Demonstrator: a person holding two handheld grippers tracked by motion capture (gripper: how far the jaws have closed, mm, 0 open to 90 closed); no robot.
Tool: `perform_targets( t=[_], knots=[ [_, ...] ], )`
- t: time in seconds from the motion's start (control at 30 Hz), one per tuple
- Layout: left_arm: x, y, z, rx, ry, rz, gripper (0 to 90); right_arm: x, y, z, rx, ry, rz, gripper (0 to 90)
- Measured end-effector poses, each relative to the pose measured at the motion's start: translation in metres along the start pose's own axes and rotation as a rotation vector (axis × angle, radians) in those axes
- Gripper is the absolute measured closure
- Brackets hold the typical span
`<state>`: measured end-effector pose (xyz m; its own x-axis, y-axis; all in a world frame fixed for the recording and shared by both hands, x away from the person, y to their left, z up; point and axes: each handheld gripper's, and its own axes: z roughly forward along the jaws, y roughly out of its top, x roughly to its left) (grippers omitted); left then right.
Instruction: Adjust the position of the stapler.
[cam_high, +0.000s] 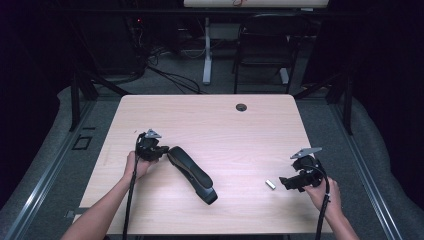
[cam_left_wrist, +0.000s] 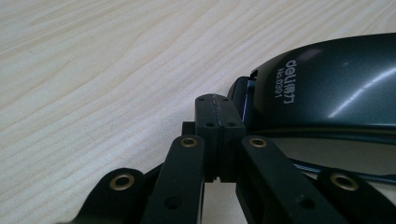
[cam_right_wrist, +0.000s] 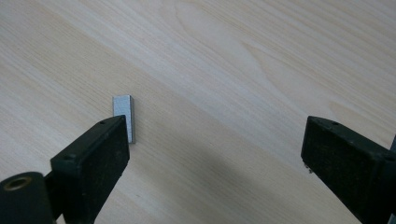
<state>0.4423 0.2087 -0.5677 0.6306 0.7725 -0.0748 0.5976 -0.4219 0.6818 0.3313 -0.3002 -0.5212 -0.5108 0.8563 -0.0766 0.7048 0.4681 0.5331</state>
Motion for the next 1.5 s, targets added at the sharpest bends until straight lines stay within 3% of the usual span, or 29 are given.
perform_targets(
  t=[0.07,0.2,0.47,0.8,0.97,1.17,1.5],
  knots=[
    [0.002,0.001,-0.002,-0.011,-0.039,-0.024,89.9,0.001,0.001,0.001,-0.001,0.003,-0.008,7.3],
    [0.001,0.001,-0.002,-0.005,-0.032,-0.012,90.0,0.001,0.001,0.002,0.008,0.016,-0.010,7.4],
    [0.000,0.001,-0.003,0.000,-0.057,-0.013,90.0,0.003,0.003,0.003,0.013,0.016,-0.021,7.4],
    [-0.012,0.003,-0.003,0.030,-0.098,0.032,90.0,0.008,0.005,0.000,0.008,0.016,-0.038,7.6],
    [-0.018,0.004,-0.004,0.043,-0.111,0.050,90.0,0.015,0.008,-0.001,-0.005,0.048,-0.032,8.3],
    [-0.024,0.004,-0.004,0.053,-0.129,0.067,90.0,0.029,0.014,-0.001,-0.004,0.092,-0.061,8.6],
    [-0.034,0.004,-0.004,0.070,-0.157,0.082,90.0,0.043,0.020,-0.004,-0.024,0.188,-0.022,8.8]
  ],
)
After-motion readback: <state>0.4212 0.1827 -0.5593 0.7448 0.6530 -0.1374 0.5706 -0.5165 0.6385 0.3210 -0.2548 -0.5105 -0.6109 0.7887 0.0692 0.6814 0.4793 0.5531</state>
